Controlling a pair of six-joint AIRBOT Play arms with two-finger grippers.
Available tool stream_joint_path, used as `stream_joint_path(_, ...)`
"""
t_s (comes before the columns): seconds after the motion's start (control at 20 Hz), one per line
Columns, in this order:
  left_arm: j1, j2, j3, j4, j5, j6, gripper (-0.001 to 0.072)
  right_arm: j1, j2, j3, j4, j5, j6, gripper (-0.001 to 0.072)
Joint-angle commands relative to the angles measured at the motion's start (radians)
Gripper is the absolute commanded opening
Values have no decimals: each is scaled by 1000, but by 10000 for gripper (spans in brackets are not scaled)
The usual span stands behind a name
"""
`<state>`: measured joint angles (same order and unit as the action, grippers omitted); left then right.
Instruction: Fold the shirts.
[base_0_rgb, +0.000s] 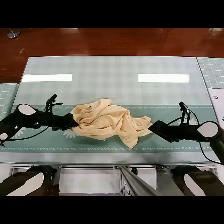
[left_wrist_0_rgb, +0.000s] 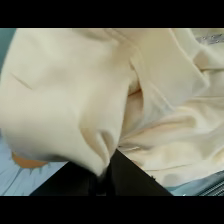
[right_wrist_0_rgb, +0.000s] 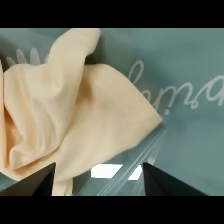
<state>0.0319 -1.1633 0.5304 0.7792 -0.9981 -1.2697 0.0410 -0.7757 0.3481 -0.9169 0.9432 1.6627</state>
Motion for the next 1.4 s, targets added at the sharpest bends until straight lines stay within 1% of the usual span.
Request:
stream_joint_path(0.0, -7, 4, 37, -24, -8, 29, 29, 19, -77, -13, 93, -65, -35, 613)
stream_joint_path(0.1, -7, 6, 56, -24, -7, 29, 30, 19, -150, -13, 199, -85, -111, 613)
stream_joint_path(0.25, -8, 6, 62, -25, -5, 29, 30, 27, -269, -3, 344, -128, -190, 613)
stream_joint_path(0.3, -8, 6, 62, -25, -5, 29, 30, 47, -309, 16, 377, -135, -217, 591)
stream_joint_path(0.35, -8, 6, 62, -25, -4, 29, 30, 74, -349, 48, 401, -139, -245, 467)
stream_joint_path(0.4, -7, 6, 62, -26, -6, 28, 30, 99, -378, 85, 409, -137, -259, 269)
stream_joint_path(0.45, -2, 8, 74, -32, -27, 29, 30, 119, -397, 138, 408, -112, -289, 32)
stream_joint_path(0.5, 7, 14, 98, -32, -56, 31, 30, 126, -399, 191, 402, -87, -303, 26)
stream_joint_path(0.55, 20, 28, 135, -32, -82, 53, 30, 124, -397, 257, 380, -50, -302, 26)
stream_joint_path(0.65, 51, 79, 239, -46, -96, 55, 30, 105, -390, 424, 303, 29, -274, 25)
stream_joint_path(0.7, 67, 110, 307, -64, -94, 54, 30, 91, -388, 537, 245, 70, -241, 26)
stream_joint_path(0.9, 112, 230, 682, -93, -29, 55, 30, 66, -366, 1093, -6, 166, -117, 25)
stream_joint_path(1.0, 118, 262, 869, -78, -23, 55, 29, 67, -362, 1386, -48, 239, -103, 25)
stream_joint_path(1.1, 119, 279, 1048, -13, -24, 54, 30, 67, -359, 1643, -77, 320, -103, 25)
stream_joint_path(1.2, 120, 302, 1188, 95, -24, 43, 29, 67, -329, 1802, -115, 397, -102, 25)
stream_joint_path(1.25, 120, 319, 1233, 162, -24, 14, 30, 67, -287, 1805, -129, 416, -102, 26)
stream_joint_path(1.35, 120, 371, 1279, 314, -24, -40, 29, 67, -184, 1761, -177, 511, -103, 26)
